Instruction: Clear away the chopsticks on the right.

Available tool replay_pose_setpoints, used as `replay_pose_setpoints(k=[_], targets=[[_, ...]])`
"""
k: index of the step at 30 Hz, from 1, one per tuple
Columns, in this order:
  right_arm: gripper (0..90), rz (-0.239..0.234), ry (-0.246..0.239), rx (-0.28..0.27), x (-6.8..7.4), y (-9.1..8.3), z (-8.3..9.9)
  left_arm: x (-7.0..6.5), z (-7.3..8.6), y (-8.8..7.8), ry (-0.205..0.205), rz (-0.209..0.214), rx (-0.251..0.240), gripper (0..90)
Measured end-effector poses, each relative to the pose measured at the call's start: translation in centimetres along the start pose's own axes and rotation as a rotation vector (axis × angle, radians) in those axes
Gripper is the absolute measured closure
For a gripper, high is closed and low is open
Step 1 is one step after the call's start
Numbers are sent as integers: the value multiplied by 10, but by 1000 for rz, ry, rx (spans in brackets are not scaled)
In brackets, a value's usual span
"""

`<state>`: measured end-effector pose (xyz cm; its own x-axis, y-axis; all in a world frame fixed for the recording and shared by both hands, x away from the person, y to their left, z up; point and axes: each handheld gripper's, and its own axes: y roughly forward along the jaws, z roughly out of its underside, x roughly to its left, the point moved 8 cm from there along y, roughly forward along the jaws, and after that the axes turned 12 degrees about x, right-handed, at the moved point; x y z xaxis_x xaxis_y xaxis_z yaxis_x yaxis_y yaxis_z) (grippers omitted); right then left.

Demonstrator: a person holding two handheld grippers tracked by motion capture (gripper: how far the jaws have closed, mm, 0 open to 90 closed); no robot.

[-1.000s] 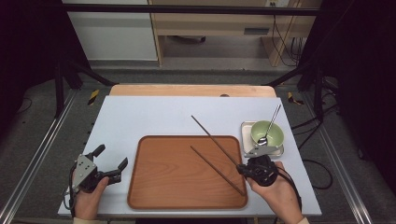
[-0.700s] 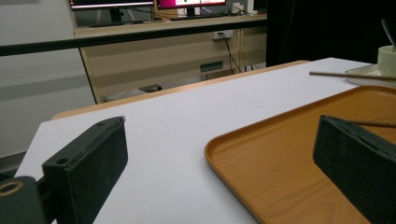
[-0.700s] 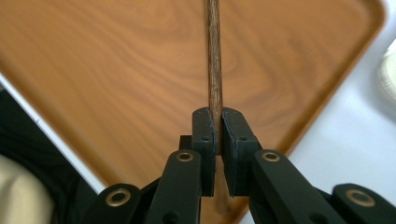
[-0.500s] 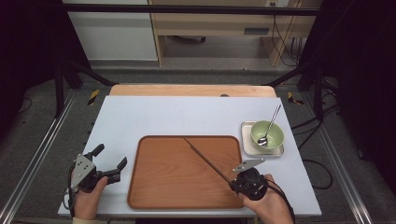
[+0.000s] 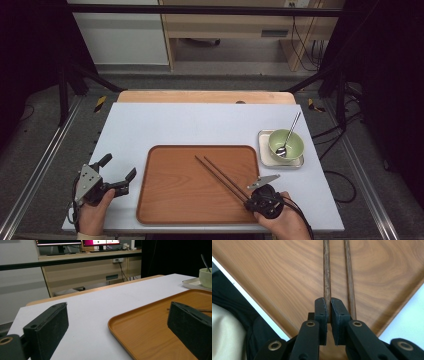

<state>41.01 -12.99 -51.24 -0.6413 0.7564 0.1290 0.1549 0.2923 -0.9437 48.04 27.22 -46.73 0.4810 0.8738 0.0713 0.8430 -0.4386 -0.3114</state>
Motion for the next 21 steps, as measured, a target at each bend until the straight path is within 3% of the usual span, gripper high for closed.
replay_pose_setpoints(k=[3,5,9,13,16,18,19,21], targets=[[770,-14,0,-45,-2,-2,-3,-1,-1,-1,0,4,2,32],[750,-34,-15,-99,-3,-5,-7,0,-1,-2,3,2,7,32],[668,-29,-14,-210,-12,-9,-16,-4,-3,-2,-5,5,18,37],[490,10,5,-364,-31,-11,-28,-12,-6,-2,2,23,37,38],[380,30,9,-441,-39,-15,-31,-21,-9,0,16,41,72,41],[315,56,9,-475,-44,-18,-30,-27,-10,2,8,54,106,46],[273,61,21,-485,-45,-18,-29,-29,-12,1,7,40,120,49],[210,71,32,-498,-48,-19,-27,-35,-17,1,-6,58,126,62]])
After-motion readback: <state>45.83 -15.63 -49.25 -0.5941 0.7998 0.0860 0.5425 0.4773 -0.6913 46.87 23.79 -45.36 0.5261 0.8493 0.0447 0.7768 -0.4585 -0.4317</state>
